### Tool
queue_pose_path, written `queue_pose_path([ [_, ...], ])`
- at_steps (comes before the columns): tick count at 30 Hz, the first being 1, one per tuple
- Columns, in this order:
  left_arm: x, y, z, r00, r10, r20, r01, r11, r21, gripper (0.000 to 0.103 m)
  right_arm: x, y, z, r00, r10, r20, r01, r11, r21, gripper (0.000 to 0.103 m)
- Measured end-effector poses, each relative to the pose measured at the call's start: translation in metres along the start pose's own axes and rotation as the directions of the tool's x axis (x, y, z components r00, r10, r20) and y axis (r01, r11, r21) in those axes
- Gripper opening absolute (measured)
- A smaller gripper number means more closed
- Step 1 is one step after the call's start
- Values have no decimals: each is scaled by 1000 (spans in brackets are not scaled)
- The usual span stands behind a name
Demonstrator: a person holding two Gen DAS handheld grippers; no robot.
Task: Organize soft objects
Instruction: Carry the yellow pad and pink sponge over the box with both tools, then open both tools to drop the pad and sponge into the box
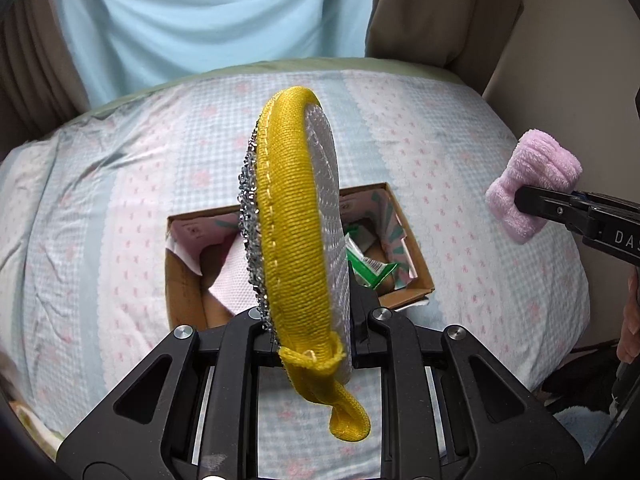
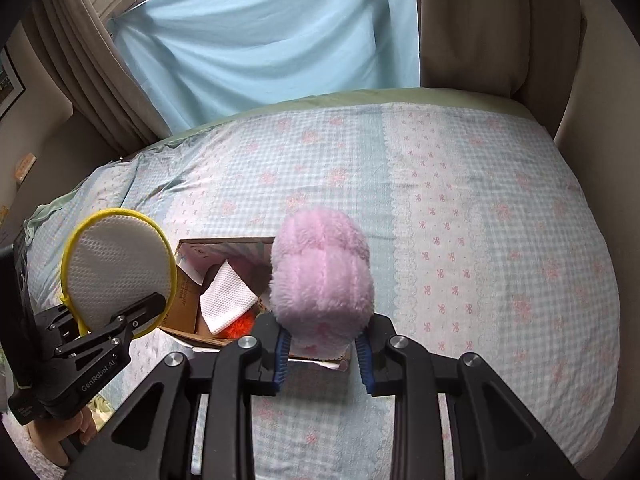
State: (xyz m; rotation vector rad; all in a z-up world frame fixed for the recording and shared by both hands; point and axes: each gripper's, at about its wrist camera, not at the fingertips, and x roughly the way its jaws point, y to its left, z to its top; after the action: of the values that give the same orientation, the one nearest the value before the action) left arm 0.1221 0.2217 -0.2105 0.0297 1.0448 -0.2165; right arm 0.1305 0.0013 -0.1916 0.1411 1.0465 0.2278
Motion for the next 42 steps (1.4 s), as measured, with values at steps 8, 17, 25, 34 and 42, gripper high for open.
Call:
queue_pose_path([
  [8,59,53,-13,989,-10,-150,7,1000,-19,16,63,32,-3,991,-6,-135,11,999,37,26],
  [17,107,75,-5,963,14,-268,1,998,58,16,132,53,7,955,50,-292,-26,996,85,26],
  [25,128,73,6,953,52,-297,-21,994,106,16,173,57,26,925,64,-375,-18,992,126,36],
  [34,135,66,-1,948,62,-313,-21,991,134,103,172,44,34,948,64,-312,-1,980,197,100],
  [42,118,67,0,953,67,-297,-36,993,109,103,159,45,26,953,27,-301,23,987,161,100],
])
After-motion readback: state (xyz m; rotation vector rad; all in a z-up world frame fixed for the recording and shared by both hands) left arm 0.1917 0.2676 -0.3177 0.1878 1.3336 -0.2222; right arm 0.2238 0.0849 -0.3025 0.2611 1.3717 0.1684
